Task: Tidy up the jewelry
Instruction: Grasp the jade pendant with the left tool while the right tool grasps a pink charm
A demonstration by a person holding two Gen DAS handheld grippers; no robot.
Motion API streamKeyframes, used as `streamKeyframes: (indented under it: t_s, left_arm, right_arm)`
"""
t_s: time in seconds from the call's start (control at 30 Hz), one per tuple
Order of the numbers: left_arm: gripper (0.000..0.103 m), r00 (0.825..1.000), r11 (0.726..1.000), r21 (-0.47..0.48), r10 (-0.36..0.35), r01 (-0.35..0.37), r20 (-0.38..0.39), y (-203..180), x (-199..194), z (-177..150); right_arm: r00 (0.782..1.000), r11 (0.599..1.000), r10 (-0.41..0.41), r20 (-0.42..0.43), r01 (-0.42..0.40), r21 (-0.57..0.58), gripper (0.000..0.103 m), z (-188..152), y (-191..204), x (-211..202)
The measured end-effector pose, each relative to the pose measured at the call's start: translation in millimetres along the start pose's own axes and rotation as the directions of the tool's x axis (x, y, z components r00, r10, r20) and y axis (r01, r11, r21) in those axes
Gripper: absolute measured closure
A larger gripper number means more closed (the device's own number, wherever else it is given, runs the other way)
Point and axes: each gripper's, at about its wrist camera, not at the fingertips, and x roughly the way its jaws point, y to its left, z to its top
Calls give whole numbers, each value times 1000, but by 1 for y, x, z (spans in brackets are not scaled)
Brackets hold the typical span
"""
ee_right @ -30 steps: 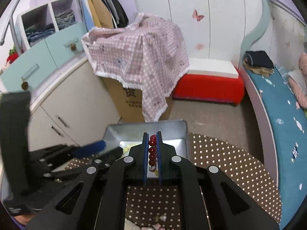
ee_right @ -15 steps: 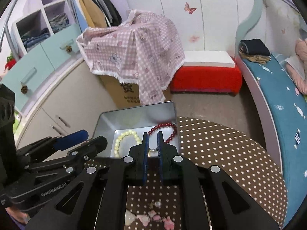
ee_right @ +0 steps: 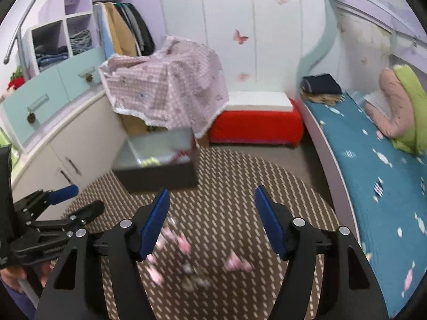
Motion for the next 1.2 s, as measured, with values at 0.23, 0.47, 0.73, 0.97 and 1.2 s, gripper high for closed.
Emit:
streamKeyframes:
  t_s: [0.23, 0.47, 0.73, 0.97, 1.2]
  left_arm:
    - [27, 998, 1000, 8, 1, -1, -68, -9, 21, -25]
    - [27, 995, 999, 40, -10, 14, -102, -24, 43, -28]
    - [28, 991, 997, 80, 23, -13, -130, -31, 62, -28]
    - [58, 992, 997, 78, 10, -1, -125, -26, 66, -25]
    - [61, 992, 999, 40, -12, 17, -123, -17, 62, -27]
  right_arm:
    - [997, 998, -52, -56, 55, 44, 39, -45, -26, 8]
    - [995, 996, -41, -87, 47, 74, 38, -65, -35, 16]
    - [994, 997, -53, -97, 59, 55, 38, -70, -34, 20]
    - [992, 996, -60, -112, 67, 53, 38, -70, -32, 27]
    - [988, 997, -69, -140, 74, 29, 38, -73, -27, 39]
